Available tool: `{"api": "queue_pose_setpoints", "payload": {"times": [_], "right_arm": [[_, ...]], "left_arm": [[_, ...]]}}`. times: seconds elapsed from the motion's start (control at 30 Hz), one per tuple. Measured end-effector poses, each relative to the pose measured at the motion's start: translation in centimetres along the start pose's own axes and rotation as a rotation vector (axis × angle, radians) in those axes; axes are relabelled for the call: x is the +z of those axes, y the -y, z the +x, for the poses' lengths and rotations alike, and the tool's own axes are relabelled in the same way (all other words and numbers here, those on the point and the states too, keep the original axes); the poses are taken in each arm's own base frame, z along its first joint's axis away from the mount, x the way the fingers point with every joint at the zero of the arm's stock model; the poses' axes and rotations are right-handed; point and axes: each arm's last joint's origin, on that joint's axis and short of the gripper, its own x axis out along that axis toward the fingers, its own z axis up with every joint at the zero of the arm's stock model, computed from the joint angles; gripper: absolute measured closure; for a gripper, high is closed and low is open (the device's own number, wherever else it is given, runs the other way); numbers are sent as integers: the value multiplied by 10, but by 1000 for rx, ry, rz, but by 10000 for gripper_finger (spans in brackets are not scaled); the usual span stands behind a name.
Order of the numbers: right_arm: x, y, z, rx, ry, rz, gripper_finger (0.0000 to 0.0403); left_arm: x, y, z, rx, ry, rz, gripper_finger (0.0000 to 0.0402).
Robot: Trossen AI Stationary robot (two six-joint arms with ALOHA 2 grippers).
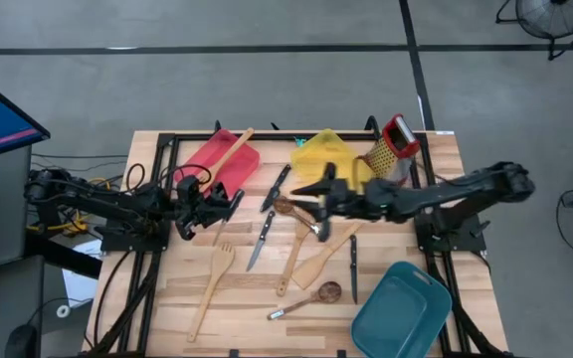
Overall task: Pick & Place Kitchen Items
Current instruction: Put the left black knife into the yellow bin
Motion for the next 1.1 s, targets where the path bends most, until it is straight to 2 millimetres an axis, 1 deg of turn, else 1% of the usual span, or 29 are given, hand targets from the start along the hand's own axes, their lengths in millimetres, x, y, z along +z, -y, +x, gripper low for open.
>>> {"api": "queue_pose_setpoints", "payload": {"times": [0.1,0.23,0.33,0.4,0.57,0.67,0.83,0.93,1.1], "right_arm": [[-4,-1,28,-17,-12,-9,240],[-9,0,60,-51,-31,-4,198],[-8,1,76,-97,-22,28,178],[-7,0,84,-109,-11,31,170],[3,-3,85,-95,17,31,168],[2,-4,83,-92,-7,25,168],[2,-8,81,-82,-31,20,164],[1,-11,81,-76,-39,18,150],[1,-9,81,-79,-38,18,113]], "left_arm": [[0,0,0,-1,-1,1,338],[0,0,0,-1,-1,34,338],[0,0,0,0,-2,84,338],[0,0,0,1,-4,133,338],[-4,-4,0,51,-34,284,338],[-5,-7,0,130,-33,330,338],[-5,-8,0,168,-17,377,338],[-4,-8,0,176,-13,380,338],[-4,-9,0,185,-12,416,338]]}}
